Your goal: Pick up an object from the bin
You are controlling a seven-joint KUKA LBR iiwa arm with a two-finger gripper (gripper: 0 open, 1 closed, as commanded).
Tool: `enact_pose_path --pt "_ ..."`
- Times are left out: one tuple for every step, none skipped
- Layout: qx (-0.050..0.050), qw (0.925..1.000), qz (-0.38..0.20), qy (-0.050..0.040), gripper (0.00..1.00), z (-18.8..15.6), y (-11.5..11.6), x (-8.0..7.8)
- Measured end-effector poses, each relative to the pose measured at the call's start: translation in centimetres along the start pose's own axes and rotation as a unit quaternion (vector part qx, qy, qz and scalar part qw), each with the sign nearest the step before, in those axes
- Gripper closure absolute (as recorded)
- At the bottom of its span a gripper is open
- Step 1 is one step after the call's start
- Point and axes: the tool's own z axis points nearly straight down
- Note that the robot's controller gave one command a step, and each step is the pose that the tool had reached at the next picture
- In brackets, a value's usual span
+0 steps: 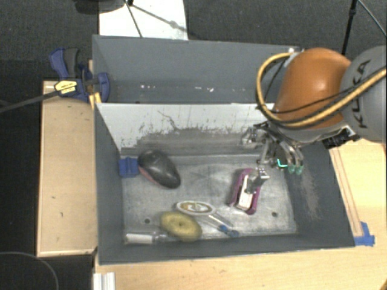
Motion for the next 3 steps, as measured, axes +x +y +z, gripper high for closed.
enact_pose_path --pt "0.0 0.993 0.118 -0.0034 0.0 9.9 -6.9 -3.5" --pt "0.0 0.9997 0.02 -0.0115 0.0 10.9 -5.5 -2.5" --pt "0.001 0.9997 0.02 -0.0159 1.0 10.8 -5.6 -2.7"
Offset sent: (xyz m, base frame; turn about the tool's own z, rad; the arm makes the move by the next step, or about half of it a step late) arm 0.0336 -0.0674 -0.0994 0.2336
